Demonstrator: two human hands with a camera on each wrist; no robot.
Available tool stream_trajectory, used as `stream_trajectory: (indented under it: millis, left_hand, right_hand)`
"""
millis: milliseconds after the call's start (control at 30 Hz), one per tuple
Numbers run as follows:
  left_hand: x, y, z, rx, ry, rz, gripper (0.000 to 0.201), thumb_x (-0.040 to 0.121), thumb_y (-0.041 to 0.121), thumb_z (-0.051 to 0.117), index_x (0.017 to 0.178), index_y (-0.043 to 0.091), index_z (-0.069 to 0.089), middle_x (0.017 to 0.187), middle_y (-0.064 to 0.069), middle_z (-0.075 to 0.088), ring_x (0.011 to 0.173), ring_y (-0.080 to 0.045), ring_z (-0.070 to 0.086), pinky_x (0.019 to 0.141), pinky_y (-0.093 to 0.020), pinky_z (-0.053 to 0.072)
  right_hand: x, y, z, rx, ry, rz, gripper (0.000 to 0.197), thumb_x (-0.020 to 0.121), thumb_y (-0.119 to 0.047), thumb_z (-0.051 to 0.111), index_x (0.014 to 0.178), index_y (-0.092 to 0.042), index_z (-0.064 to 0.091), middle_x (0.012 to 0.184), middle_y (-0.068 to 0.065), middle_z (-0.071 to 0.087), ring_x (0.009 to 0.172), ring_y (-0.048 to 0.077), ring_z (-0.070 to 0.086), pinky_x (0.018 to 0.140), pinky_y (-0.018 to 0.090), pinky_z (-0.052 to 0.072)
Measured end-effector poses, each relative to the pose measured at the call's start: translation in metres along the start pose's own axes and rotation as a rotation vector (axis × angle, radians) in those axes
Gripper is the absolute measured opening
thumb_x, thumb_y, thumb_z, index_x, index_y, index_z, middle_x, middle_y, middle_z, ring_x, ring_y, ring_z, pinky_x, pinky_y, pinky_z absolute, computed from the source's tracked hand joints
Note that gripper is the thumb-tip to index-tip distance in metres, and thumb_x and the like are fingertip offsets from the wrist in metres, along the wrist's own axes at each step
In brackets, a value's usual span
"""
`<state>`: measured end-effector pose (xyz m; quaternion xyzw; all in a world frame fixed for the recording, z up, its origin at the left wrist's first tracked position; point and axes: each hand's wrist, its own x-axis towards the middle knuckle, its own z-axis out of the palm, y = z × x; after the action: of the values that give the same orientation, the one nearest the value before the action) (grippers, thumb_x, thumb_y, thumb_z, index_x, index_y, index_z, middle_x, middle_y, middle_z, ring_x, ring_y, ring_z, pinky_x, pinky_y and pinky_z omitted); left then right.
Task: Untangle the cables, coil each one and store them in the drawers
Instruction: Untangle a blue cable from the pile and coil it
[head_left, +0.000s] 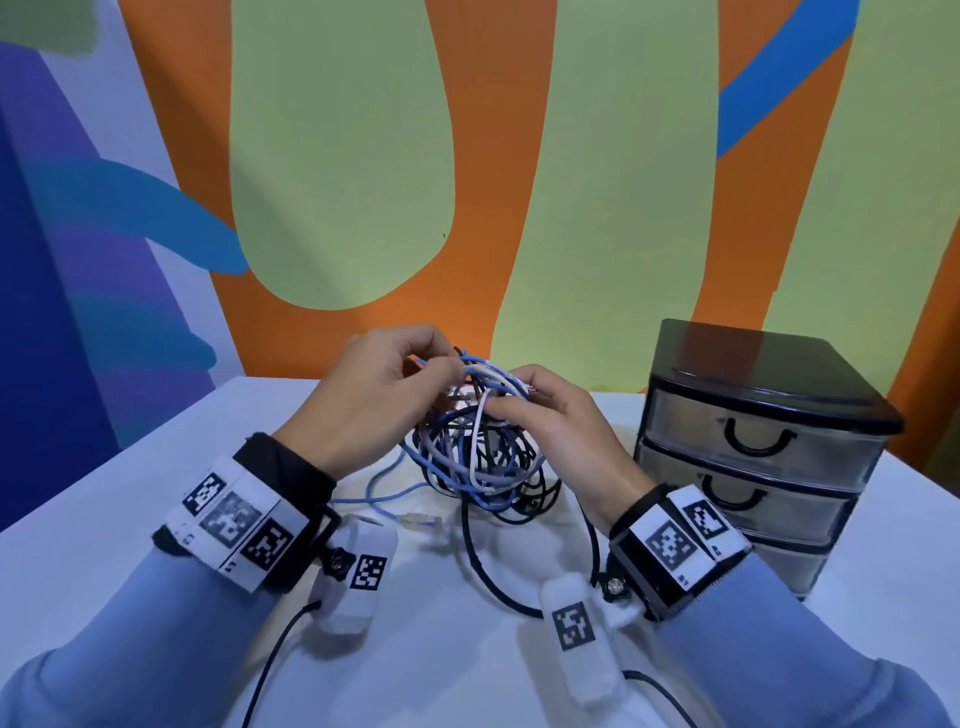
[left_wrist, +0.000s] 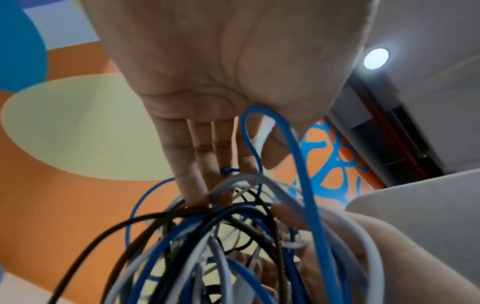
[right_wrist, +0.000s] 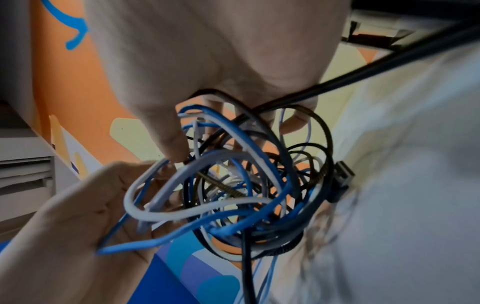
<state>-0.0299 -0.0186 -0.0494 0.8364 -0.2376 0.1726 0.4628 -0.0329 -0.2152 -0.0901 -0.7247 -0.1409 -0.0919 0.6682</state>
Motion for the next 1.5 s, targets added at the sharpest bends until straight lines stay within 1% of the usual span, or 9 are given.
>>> stream_trajectory:
  millis: [133,233,300,400,533,833,1233,1367,1500]
  left_hand:
    - [-0.001,-0.001,0.000,0.211,-0.004,0.108,0.022,0.095,0.042,0.076,0.079,0.027,0.072,0.070,0.015,0.069,0.067,-0.008,0.063,0.063,-0.023,0.043]
    - [-0.001,-0.003,-0.003,0.255,-0.050,0.106,0.028,0.091,0.050,0.073,0.079,0.026,0.071,0.073,0.003,0.071,0.071,-0.018,0.065,0.069,-0.035,0.048]
    - [-0.002,-0.002,-0.003,0.269,-0.070,0.117,0.026,0.086,0.050,0.068,0.077,0.026,0.070,0.081,0.004,0.073,0.076,-0.015,0.068,0.077,-0.036,0.051]
    - [-0.005,0.000,-0.002,0.284,-0.053,0.143,0.019,0.081,0.041,0.068,0.069,0.026,0.068,0.080,0.008,0.070,0.077,-0.011,0.067,0.076,-0.036,0.052]
    - [-0.005,-0.001,-0.005,0.255,-0.112,0.133,0.019,0.074,0.038,0.067,0.061,0.024,0.063,0.077,0.008,0.068,0.073,-0.013,0.065,0.073,-0.039,0.056]
    - [-0.004,-0.004,-0.010,0.193,-0.255,0.083,0.015,0.073,0.031,0.076,0.067,0.019,0.071,0.089,0.006,0.068,0.084,-0.018,0.068,0.086,-0.049,0.058]
    - [-0.004,-0.007,-0.010,0.224,-0.262,0.022,0.017,0.082,0.025,0.086,0.068,0.022,0.076,0.095,0.006,0.072,0.092,-0.012,0.068,0.090,-0.045,0.056]
    - [-0.004,-0.008,-0.009,0.232,-0.257,0.039,0.017,0.085,0.031,0.087,0.072,0.024,0.080,0.098,0.007,0.073,0.092,-0.011,0.069,0.088,-0.041,0.056]
    - [-0.003,-0.008,-0.014,0.243,-0.253,0.028,0.016,0.086,0.030,0.085,0.072,0.024,0.081,0.096,0.006,0.074,0.092,-0.011,0.069,0.089,-0.043,0.056]
  right_hand:
    - [-0.002,-0.001,0.000,-0.019,-0.005,-0.003,0.013,0.090,-0.025,0.072,0.091,-0.013,0.072,0.092,0.007,0.070,0.085,0.018,0.063,0.083,0.035,0.045]
    - [-0.002,-0.004,-0.003,-0.142,0.095,-0.042,0.021,0.067,-0.022,0.069,0.087,-0.023,0.075,0.095,0.004,0.070,0.090,0.021,0.062,0.074,0.022,0.050]
    - [-0.003,-0.007,-0.005,-0.145,0.097,-0.063,0.034,0.060,-0.017,0.069,0.093,-0.025,0.078,0.097,0.005,0.076,0.092,0.022,0.066,0.079,0.030,0.059]
    - [-0.006,-0.013,-0.007,-0.064,-0.056,-0.021,0.036,0.064,-0.017,0.078,0.100,-0.018,0.080,0.099,0.012,0.078,0.089,0.018,0.070,0.089,0.040,0.058]
    - [-0.004,-0.014,-0.010,-0.001,-0.018,0.047,0.027,0.084,-0.034,0.082,0.095,-0.009,0.080,0.083,0.003,0.075,0.075,0.011,0.064,0.079,0.030,0.048]
    - [-0.003,-0.006,-0.004,-0.300,0.020,-0.112,0.014,0.098,-0.018,0.071,0.087,-0.012,0.077,0.091,0.010,0.076,0.074,0.008,0.061,0.075,0.023,0.050]
    - [-0.001,-0.002,-0.013,-0.174,-0.042,-0.009,0.029,0.078,-0.025,0.093,0.099,-0.014,0.077,0.084,0.001,0.072,0.071,0.011,0.061,0.067,0.024,0.055]
    - [0.001,0.002,-0.016,-0.305,-0.002,-0.033,0.043,0.077,-0.039,0.091,0.115,-0.033,0.071,0.107,-0.008,0.067,0.091,0.006,0.066,0.081,0.032,0.059]
    - [0.001,0.005,-0.015,-0.367,0.014,-0.077,0.024,0.087,-0.046,0.080,0.106,-0.032,0.073,0.115,-0.015,0.068,0.111,0.000,0.061,0.089,0.028,0.051]
